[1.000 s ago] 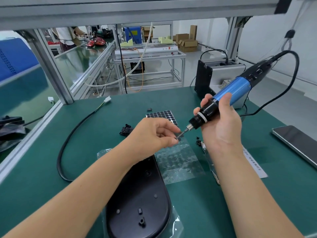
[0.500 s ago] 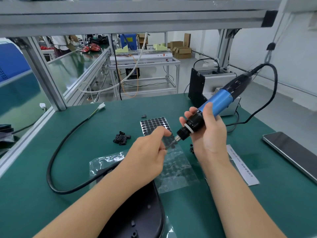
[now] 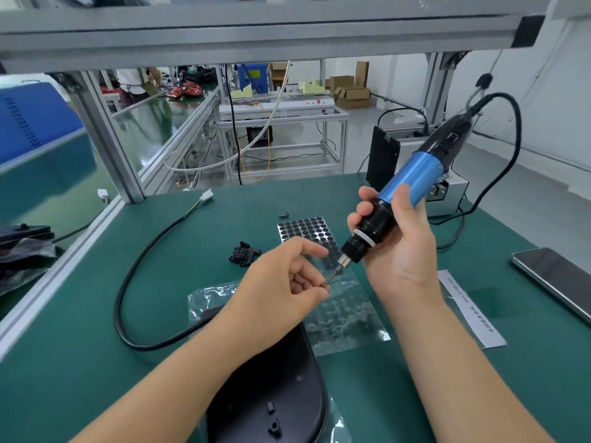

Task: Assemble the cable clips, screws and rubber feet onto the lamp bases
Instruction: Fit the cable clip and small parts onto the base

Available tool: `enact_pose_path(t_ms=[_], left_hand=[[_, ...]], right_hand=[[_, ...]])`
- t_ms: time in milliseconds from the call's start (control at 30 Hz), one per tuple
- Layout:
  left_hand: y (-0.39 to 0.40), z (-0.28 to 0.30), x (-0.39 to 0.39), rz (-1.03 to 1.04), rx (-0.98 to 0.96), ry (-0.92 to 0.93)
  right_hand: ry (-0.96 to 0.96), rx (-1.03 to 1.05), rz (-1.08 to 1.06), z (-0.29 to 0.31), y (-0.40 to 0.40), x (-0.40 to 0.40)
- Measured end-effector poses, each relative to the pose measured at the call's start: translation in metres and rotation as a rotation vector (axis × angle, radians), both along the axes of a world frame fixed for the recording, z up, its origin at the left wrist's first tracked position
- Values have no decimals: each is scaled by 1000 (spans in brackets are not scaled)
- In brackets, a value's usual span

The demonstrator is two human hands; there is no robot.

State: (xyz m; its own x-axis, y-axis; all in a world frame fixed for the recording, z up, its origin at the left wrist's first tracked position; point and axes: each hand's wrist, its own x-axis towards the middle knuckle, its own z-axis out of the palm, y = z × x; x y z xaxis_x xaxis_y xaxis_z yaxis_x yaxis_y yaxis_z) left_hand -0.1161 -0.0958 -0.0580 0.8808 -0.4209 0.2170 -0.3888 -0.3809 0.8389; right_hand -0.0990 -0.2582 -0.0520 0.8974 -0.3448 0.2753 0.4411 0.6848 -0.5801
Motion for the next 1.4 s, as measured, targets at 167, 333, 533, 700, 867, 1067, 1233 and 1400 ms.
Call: enact_pose_path(t_ms=[167, 333, 533, 700, 867, 1067, 1233, 1400], left_hand=[[3, -4, -7, 96, -83, -58], [2, -9, -10, 198, -108, -102], [21, -1, -12, 173, -76, -29], [69, 24, 4, 361, 27, -130], [102, 13, 20, 100, 266, 247], [112, -1, 24, -65, 155, 278], [110, -7, 22, -9, 134, 197], [107, -10, 23, 28, 142, 200]], right_hand=[[-59, 17, 8, 3, 6, 1], [-74, 1, -2, 6, 12, 1], [-81, 40, 35, 14, 24, 3], [-72, 61, 77, 21, 38, 11], [-67, 32, 116, 27, 58, 19], [-92, -58, 130, 26, 78, 17], [-109, -103, 121, 24, 85, 9], [-143, -126, 66, 22, 95, 0]])
